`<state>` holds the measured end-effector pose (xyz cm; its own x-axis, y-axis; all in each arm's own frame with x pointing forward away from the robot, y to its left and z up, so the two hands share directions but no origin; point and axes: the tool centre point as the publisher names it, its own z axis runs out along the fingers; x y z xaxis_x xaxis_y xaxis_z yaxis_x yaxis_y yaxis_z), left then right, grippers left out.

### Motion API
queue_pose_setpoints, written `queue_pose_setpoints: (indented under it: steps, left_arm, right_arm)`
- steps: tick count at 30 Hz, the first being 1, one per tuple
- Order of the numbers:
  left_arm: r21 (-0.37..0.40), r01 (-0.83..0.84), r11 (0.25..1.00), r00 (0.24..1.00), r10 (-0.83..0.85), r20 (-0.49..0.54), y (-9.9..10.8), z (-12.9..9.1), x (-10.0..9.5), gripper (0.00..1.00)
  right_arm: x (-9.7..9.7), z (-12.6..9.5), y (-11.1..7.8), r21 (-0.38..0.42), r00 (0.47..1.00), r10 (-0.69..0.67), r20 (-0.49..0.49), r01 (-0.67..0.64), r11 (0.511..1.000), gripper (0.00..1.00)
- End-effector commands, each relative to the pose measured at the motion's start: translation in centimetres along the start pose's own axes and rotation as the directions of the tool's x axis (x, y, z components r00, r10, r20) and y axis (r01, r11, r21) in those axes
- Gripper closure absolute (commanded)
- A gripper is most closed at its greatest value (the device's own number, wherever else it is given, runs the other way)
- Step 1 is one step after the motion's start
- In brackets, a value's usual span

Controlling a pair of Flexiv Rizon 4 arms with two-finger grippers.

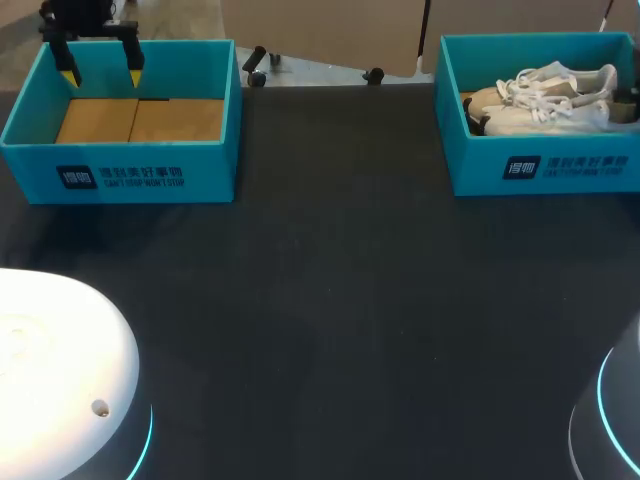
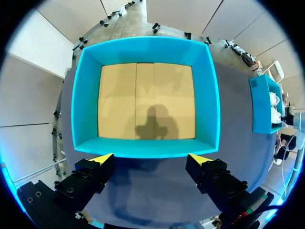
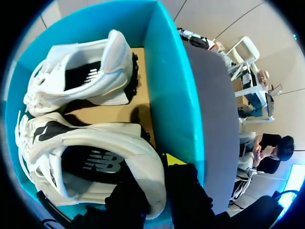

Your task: Take the shoe out of the shoebox, open the shoe tongue, remove and reinsert the insole, then place the shoe into the shoebox

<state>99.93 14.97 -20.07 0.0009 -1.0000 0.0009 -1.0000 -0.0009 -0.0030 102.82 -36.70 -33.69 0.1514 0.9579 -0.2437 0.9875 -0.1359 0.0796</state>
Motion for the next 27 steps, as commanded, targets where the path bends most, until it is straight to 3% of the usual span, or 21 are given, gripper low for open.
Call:
queue_pose_setpoints:
  steps: [1, 6, 17, 27]
  left_arm:
    - [-0.001, 0.0, 1.0, 1.0, 0.0, 0.001, 0.0, 0.0, 0.0, 0.0]
    - [-0.001, 0.0, 1.0, 1.0, 0.0, 0.001, 0.0, 0.0, 0.0, 0.0]
    - [-0.001, 0.0, 1.0, 1.0, 0.0, 0.001, 0.0, 0.0, 0.0, 0.0]
    - [-0.001, 0.0, 1.0, 1.0, 0.0, 0.001, 0.0, 0.0, 0.0, 0.0]
  right_arm:
    - [-0.8, -2.6, -0.7, 0.0, 1.0, -0.011, 0.029, 0.011, 1.0, 1.0]
    - [-1.3, -5.0, -0.5, 0.013, 0.998, -0.018, 0.067, 0.017, 1.0, 1.0]
    - [-2.3, -9.8, 0.1, 0.015, 0.999, 0.007, 0.049, -0.008, 1.0, 1.0]
    - [-2.1, -14.2, 0.0, 0.017, 1.0, 0.004, 0.026, -0.005, 1.0, 1.0]
